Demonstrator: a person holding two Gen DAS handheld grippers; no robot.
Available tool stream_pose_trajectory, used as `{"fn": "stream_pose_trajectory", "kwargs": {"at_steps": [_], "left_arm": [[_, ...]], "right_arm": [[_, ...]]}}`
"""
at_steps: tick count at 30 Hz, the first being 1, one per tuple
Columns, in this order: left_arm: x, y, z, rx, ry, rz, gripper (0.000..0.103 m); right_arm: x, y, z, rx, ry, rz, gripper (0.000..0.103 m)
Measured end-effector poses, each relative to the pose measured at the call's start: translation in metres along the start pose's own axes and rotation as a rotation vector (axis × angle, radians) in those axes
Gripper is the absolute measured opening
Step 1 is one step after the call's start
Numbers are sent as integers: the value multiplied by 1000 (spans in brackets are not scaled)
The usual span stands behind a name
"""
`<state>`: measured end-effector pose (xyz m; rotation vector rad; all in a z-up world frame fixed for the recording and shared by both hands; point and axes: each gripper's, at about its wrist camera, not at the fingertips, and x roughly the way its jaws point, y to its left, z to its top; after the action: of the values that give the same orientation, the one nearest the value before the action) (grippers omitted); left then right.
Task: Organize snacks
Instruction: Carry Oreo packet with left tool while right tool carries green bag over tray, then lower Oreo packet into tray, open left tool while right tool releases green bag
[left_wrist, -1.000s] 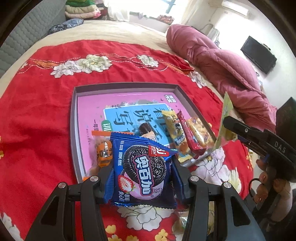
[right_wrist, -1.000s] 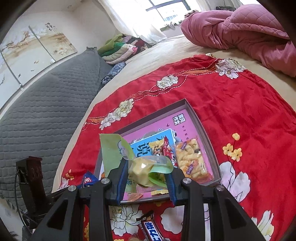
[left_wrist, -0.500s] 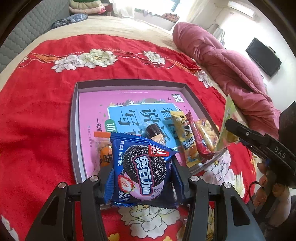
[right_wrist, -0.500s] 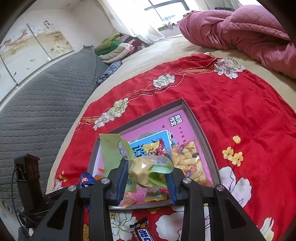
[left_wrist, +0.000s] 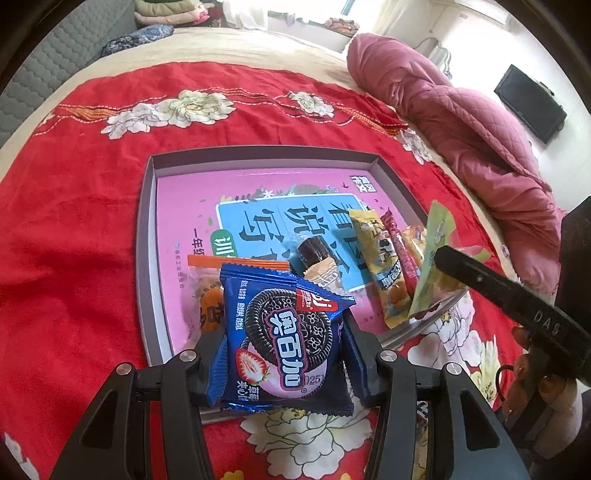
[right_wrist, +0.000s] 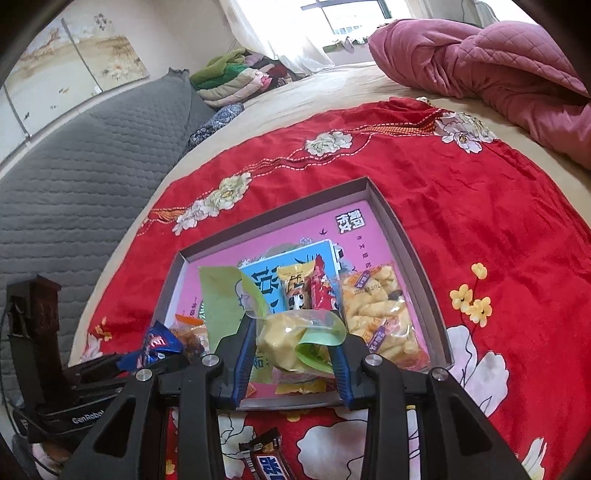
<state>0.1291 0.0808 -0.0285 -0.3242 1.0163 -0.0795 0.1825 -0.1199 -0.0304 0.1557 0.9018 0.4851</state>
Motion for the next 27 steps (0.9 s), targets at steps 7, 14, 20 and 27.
{"fn": "stream_pose_trajectory", "kwargs": {"at_steps": [7, 14, 20, 27], "left_arm": [[1, 0, 0, 3, -1, 8, 54], [2, -1, 0, 11, 1, 12, 54], [2, -1, 0, 12, 4, 12, 54], [2, -1, 0, 11, 7, 14, 54]], "right_arm": [[11, 15, -8, -85, 22, -45, 37], [21, 17, -12, -101, 41, -68, 38], [24, 18, -13, -100, 51, -66, 39], [23, 18, -12, -94, 50, -68, 39]]}}
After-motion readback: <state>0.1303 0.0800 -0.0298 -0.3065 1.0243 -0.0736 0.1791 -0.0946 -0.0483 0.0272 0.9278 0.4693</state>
